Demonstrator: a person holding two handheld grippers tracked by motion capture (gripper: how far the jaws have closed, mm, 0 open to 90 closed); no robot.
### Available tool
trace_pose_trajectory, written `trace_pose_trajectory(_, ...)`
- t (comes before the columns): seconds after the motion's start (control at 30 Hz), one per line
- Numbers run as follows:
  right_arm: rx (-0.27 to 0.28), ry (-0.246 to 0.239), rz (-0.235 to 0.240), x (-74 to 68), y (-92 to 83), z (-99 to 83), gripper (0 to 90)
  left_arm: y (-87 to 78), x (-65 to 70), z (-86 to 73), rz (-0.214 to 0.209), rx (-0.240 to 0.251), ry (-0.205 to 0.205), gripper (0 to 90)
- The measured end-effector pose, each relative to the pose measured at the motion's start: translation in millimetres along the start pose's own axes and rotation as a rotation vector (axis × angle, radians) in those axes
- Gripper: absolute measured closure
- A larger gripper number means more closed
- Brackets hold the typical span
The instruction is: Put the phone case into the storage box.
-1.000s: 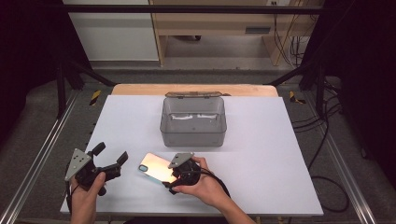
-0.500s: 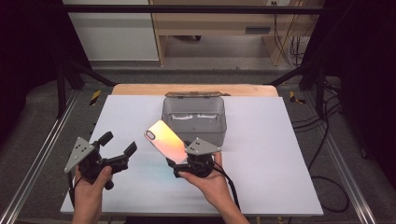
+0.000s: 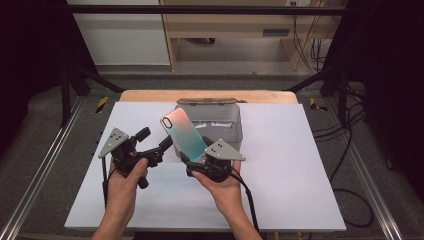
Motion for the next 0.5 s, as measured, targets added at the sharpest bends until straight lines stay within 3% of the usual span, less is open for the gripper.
trace_pose_trajectory(0.2,0.016,-0.006,-0.009,1.2,-2.3,2.3,17.5,7.8,3.5,-9.8,-0.024,-0.024,-0.080,23.9)
trace_pose_trajectory(0.37,0.028,0.001,-0.022,0.6,-1.8,2.1,17.5,12.6,7.6,-15.3,-0.076,-0.023,-0.142,39.1)
trace_pose_trajectory(0.5,0.030,0.002,-0.023,-3.4,0.5,1.4,17.5,14.2,6.9,-17.5,-0.070,-0.010,-0.171,48.4)
Point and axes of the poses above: each handheld gripper's, and its own axes: y roughly forward along the jaws, z roughly out of its top, x roughly to its right, the point moved 5 cm from there along y, roughly forward along the jaws, and after that the axes turned 8 degrees about -z, right-handed, at the moved point
